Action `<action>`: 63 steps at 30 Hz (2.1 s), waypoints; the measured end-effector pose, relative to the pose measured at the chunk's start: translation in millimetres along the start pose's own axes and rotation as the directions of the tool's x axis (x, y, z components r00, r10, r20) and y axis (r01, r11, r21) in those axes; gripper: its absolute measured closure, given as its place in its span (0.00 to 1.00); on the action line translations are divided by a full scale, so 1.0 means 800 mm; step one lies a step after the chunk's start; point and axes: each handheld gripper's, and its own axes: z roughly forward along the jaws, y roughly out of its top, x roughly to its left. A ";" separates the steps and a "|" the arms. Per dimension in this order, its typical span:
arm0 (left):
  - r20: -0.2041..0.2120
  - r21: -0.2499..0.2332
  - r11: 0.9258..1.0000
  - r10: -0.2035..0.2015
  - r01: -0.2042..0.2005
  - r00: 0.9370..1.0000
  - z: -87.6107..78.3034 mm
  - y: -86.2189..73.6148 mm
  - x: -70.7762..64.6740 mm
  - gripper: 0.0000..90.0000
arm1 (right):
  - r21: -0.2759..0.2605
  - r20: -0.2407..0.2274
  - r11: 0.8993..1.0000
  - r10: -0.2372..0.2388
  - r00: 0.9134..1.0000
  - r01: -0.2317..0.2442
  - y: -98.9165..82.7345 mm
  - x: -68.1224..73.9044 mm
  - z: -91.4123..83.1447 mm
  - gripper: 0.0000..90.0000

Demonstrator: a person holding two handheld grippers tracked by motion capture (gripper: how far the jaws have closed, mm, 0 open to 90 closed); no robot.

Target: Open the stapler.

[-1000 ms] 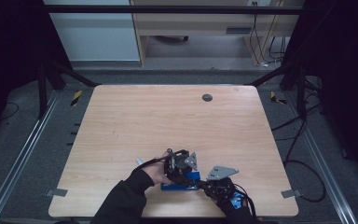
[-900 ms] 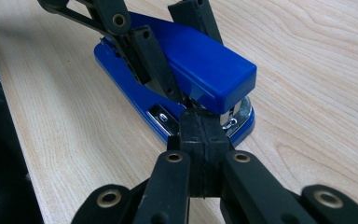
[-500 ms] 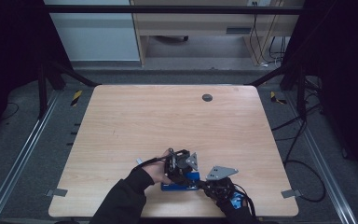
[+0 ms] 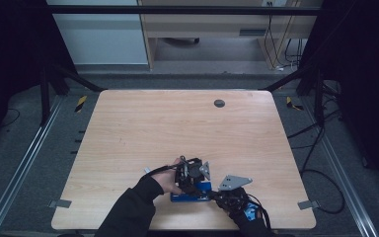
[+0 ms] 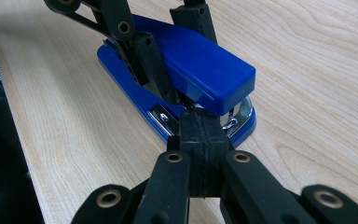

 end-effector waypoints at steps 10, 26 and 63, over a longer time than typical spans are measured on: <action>0.000 -0.062 0.998 -0.024 0.024 1.000 -0.001 -0.007 -0.001 0.73 | -0.006 0.002 1.000 0.000 1.000 0.000 0.000 0.001 0.001 1.00; 0.038 -0.014 1.000 -0.028 0.028 0.999 0.002 -0.003 0.005 0.71 | 0.004 -0.006 1.000 -0.008 1.000 0.008 0.001 0.000 0.001 1.00; 0.001 -0.177 0.983 -0.055 0.054 0.999 -0.009 -0.022 -0.005 0.73 | -0.007 -0.003 1.000 -0.001 1.000 0.001 0.000 0.001 0.001 1.00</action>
